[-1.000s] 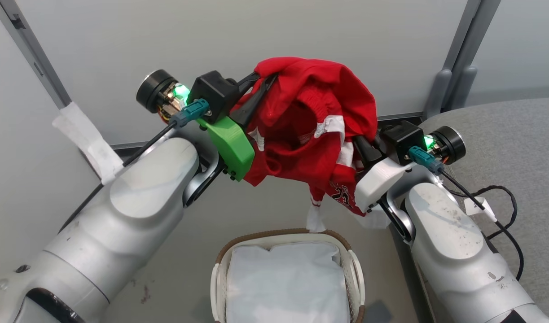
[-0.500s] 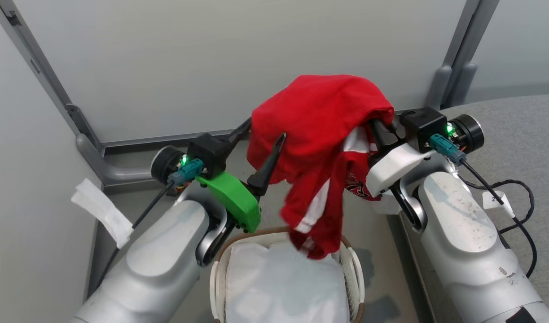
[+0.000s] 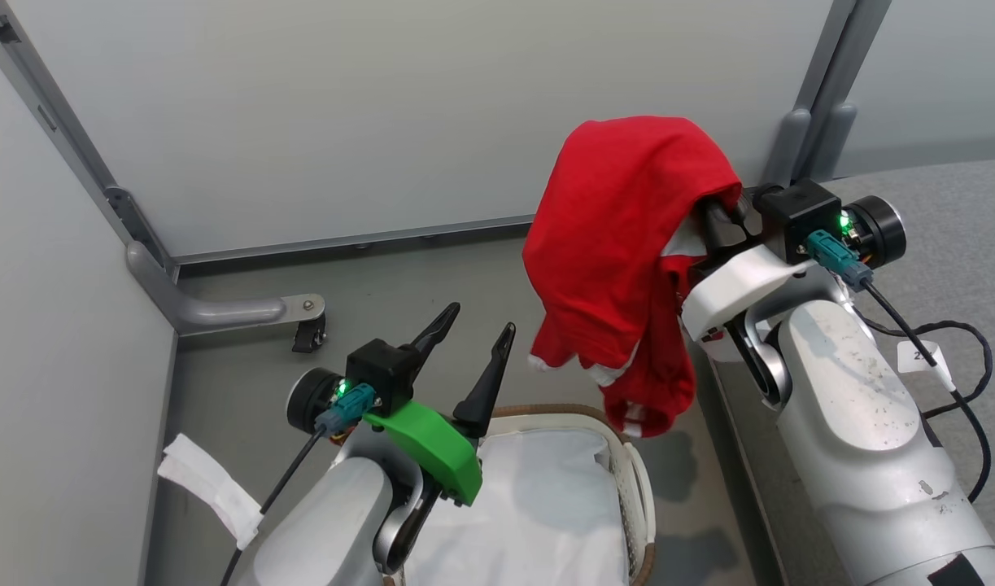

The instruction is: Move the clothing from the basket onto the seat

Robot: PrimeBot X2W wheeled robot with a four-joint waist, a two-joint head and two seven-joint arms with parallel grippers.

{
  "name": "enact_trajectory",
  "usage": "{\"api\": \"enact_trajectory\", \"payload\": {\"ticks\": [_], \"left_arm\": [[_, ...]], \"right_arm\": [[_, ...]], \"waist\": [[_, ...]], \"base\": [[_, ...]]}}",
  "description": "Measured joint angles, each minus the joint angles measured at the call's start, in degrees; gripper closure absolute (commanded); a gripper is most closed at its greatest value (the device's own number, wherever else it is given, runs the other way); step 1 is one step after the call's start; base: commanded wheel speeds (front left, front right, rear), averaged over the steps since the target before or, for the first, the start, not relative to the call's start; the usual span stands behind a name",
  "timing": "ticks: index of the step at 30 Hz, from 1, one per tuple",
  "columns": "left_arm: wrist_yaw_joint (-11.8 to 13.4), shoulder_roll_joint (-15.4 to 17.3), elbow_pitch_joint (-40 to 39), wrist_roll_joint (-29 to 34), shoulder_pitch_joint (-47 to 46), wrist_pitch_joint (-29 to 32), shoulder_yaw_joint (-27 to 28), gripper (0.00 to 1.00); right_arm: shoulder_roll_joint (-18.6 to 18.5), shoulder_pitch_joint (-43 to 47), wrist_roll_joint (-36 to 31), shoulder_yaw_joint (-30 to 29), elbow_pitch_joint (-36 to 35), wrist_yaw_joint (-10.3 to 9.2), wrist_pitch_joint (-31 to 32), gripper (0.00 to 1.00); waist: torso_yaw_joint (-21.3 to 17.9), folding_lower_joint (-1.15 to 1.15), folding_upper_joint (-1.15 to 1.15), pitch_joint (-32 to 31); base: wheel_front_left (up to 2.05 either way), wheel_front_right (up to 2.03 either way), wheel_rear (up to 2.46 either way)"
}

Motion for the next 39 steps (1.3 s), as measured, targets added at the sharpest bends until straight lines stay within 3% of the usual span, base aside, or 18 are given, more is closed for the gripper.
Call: {"api": "enact_trajectory", "payload": {"ticks": [16,39], "left_arm": [[-0.2,-2.6,-1.7,4.5,5.2,0.0,5.6,0.00],[-0.2,-3.0,-4.2,7.9,4.1,0.0,5.4,0.00]], "right_arm": [[-0.2,0.0,-1.1,-1.5,-0.2,0.00,0.0,1.00],[-1.9,-1.5,-1.3,-5.2,-1.6,0.00,0.0,1.00]], "waist": [[-2.9,0.00,0.00,0.5],[-20.6,0.00,0.00,4.3]], "base": [[0.00,0.00,0.00],[0.00,0.00,0.00]]}}
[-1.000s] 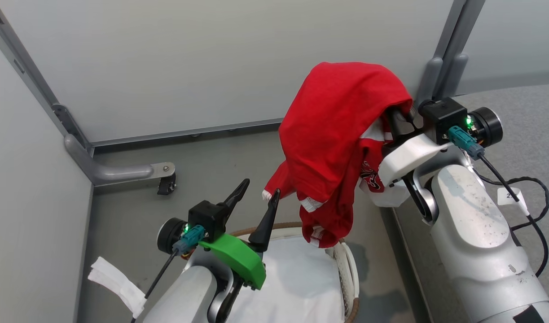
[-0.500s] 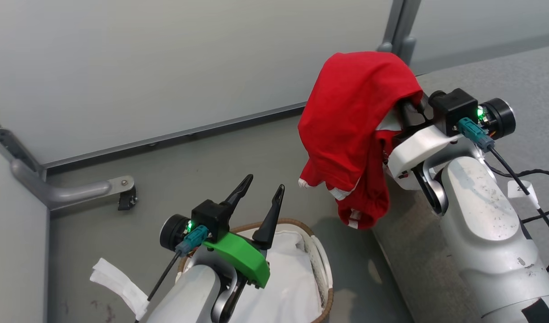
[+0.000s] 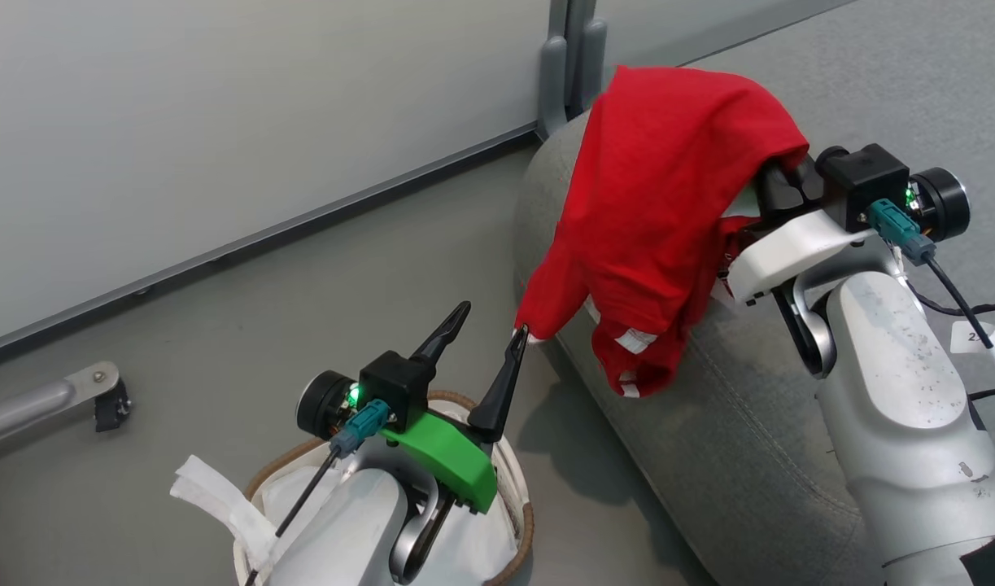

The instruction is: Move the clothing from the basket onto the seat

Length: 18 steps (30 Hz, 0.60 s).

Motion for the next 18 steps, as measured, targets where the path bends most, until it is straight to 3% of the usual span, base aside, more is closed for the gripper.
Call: {"api": "enact_trajectory", "payload": {"ticks": [8,18], "left_arm": [[0.0,0.1,-0.4,0.5,-0.4,0.0,-0.4,0.00],[-0.1,0.8,-1.8,1.2,-1.9,0.0,-1.9,0.00]], "right_arm": [[-0.2,0.0,0.0,-1.7,-0.7,0.00,0.0,1.00],[-4.2,-8.4,-0.5,-5.0,-0.3,0.00,0.0,1.00]], "waist": [[-2.5,0.00,0.00,2.2],[-0.3,0.00,0.00,4.9]], "base": [[0.00,0.00,0.00],[0.00,0.00,0.00]]}}
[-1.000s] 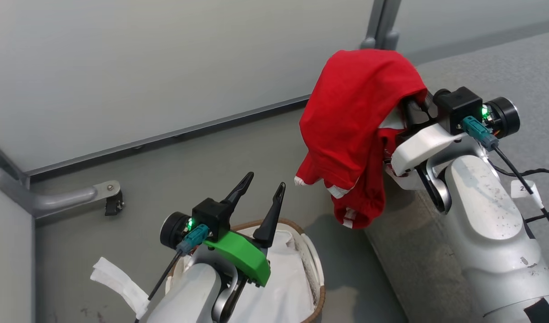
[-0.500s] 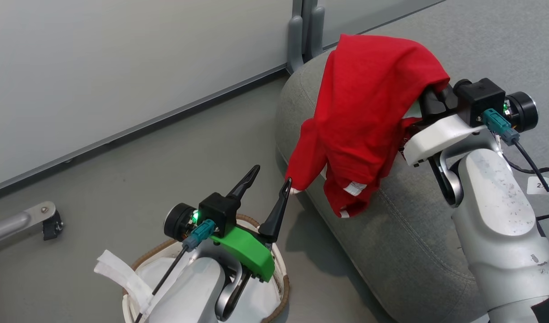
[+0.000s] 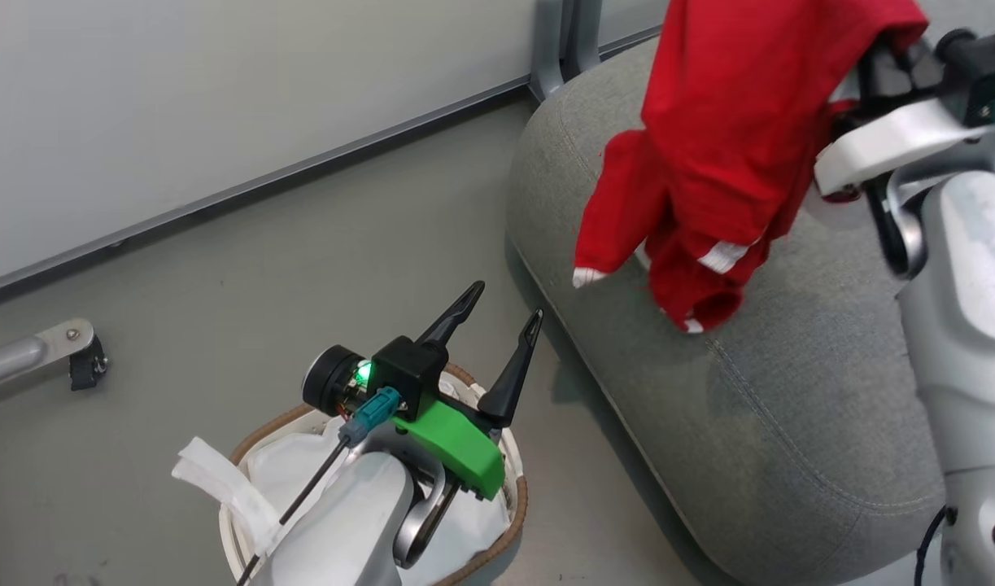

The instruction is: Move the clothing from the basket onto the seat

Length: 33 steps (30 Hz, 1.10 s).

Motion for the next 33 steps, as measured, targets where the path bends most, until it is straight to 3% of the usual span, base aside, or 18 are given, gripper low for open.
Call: {"api": "enact_trajectory", "payload": {"ticks": [11,18,23,33], "left_arm": [[0.0,2.1,-3.8,1.2,-3.7,0.0,-1.7,0.00],[0.0,4.2,-5.3,2.9,-7.2,0.0,-2.3,0.00],[0.0,5.5,-5.3,4.0,-8.8,0.0,-2.1,0.00],[0.0,6.3,-6.4,4.9,-9.9,0.0,-1.1,0.00]], "right_arm": [[-10.5,-16.8,-1.3,-6.8,5.6,0.00,0.0,1.00],[-15.3,-23.0,-1.5,-11.5,9.3,0.00,0.2,1.00],[-15.1,-22.0,-1.5,-15.4,11.8,0.00,0.2,1.00],[-9.0,-13.0,-2.7,-22.0,15.1,0.00,0.1,1.00]], "waist": [[3.8,0.00,0.00,6.9],[5.6,0.00,0.00,13.7],[6.6,0.01,0.00,18.6],[7.4,0.01,0.00,26.5]], "base": [[0.00,0.00,0.00],[0.00,0.00,0.00],[0.00,0.00,0.00],[0.00,0.00,0.00]]}}
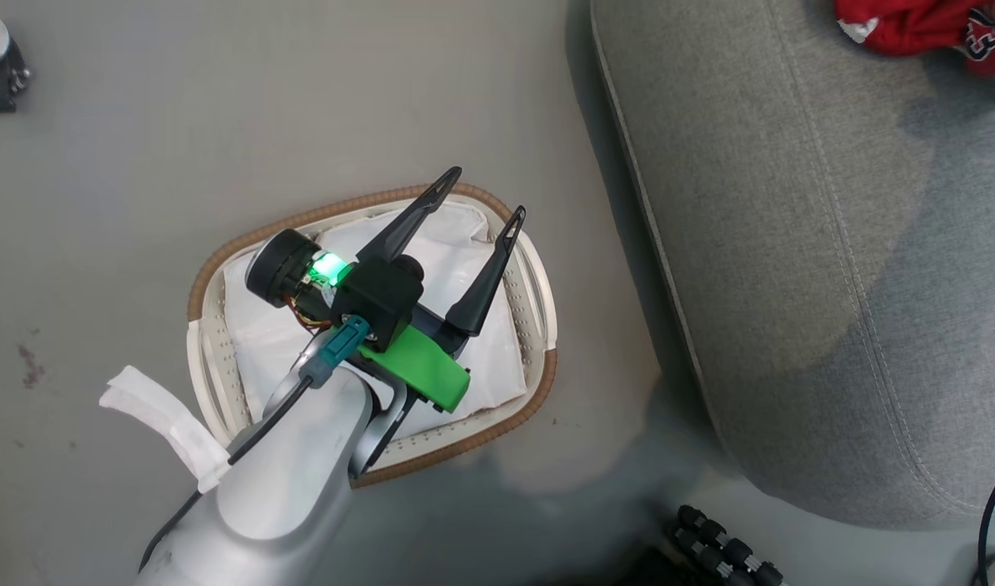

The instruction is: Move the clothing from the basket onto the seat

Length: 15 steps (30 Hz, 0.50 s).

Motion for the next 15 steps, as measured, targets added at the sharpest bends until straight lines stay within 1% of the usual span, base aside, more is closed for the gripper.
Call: {"api": "enact_trajectory", "payload": {"ticks": [9,14,15], "left_arm": [[0.0,0.6,0.2,0.0,-0.2,0.0,0.2,0.00],[0.0,1.1,0.3,0.0,-0.2,0.0,0.6,0.00],[0.0,1.2,0.3,0.0,-0.1,0.0,0.7,0.00]], "right_arm": [[2.3,3.8,-1.7,-5.2,2.2,0.00,-0.1,1.00],[3.3,5.0,-2.4,-6.2,1.3,0.00,-0.1,1.00],[3.5,5.6,-2.5,-6.2,0.6,0.00,-0.1,0.74]], "waist": [[-0.4,0.00,0.00,3.1],[-0.5,0.00,0.00,3.2],[-0.6,0.00,0.00,3.1]], "base": [[0.00,0.00,0.00],[0.00,0.00,0.00],[0.00,0.00,0.00]]}}
